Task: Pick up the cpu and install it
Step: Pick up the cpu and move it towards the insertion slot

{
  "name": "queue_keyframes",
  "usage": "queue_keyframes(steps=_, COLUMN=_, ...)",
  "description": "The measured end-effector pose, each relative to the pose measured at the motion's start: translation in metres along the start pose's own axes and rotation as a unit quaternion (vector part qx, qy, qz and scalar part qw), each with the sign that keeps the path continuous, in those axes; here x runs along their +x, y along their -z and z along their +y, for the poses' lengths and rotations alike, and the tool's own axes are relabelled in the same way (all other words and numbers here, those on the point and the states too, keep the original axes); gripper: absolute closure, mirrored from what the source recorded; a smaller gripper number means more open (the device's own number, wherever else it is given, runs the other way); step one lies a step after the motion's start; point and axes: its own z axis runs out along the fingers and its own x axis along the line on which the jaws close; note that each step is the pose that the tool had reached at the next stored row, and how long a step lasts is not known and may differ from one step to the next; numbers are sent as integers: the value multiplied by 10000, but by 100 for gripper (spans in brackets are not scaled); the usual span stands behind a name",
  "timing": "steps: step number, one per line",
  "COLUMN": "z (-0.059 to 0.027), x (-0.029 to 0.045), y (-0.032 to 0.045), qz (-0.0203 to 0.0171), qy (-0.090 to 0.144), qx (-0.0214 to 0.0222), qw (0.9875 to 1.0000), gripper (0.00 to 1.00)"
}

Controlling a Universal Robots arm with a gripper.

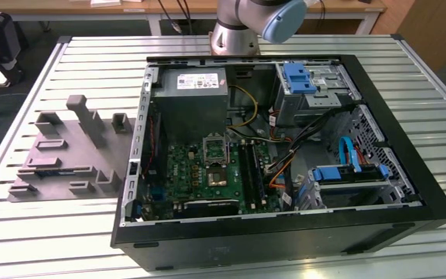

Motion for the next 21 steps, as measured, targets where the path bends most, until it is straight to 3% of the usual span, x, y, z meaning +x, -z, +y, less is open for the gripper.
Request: queue_keyframes(steps=21, z=2, x=-111, y=-2, qz=-1, qy=0, qx=-1, qw=10000, gripper=53)
